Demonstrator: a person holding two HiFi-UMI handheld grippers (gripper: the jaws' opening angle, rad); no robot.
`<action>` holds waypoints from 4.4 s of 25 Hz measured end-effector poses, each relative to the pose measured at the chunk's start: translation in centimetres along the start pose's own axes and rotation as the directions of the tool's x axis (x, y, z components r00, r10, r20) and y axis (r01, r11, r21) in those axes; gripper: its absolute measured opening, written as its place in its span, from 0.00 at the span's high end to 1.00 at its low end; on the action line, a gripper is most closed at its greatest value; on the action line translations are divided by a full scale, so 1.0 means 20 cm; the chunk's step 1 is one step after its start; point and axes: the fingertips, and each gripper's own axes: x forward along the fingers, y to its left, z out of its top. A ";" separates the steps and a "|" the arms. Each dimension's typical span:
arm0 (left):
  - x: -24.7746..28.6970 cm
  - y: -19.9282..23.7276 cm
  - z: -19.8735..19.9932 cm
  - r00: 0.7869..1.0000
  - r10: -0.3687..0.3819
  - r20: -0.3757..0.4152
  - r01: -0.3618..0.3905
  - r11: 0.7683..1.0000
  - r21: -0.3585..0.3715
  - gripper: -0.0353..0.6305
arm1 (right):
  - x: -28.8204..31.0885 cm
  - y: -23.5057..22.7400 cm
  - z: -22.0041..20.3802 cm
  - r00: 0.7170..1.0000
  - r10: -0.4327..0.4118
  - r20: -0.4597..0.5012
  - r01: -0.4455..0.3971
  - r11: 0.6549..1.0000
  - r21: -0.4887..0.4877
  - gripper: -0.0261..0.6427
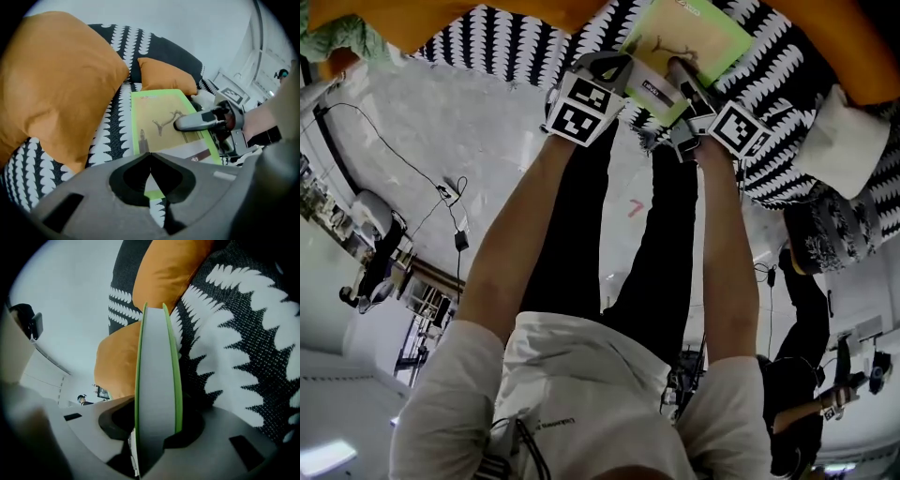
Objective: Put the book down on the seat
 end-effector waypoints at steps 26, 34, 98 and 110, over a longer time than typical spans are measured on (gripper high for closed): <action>0.05 -0.01 0.00 0.989 0.140 0.042 -0.139 0.990 -0.028 0.93 | -0.34 -0.22 -0.04 0.998 -0.067 0.000 0.067 0.997 0.027 0.74; -0.01 0.01 0.02 0.981 0.179 0.075 -0.175 0.983 -0.057 0.93 | -0.63 -0.37 -0.04 0.978 -0.203 0.046 0.204 0.979 -0.017 0.76; -1.87 -0.91 0.17 0.916 -0.103 0.389 0.031 0.982 0.188 0.93 | -1.20 1.43 -0.56 0.897 -0.313 0.312 0.441 0.574 -0.690 0.95; -1.82 -0.92 0.08 0.910 -0.087 0.406 0.060 0.995 0.078 0.93 | -1.16 1.39 -0.60 0.881 -0.390 0.267 0.448 0.511 -0.733 0.95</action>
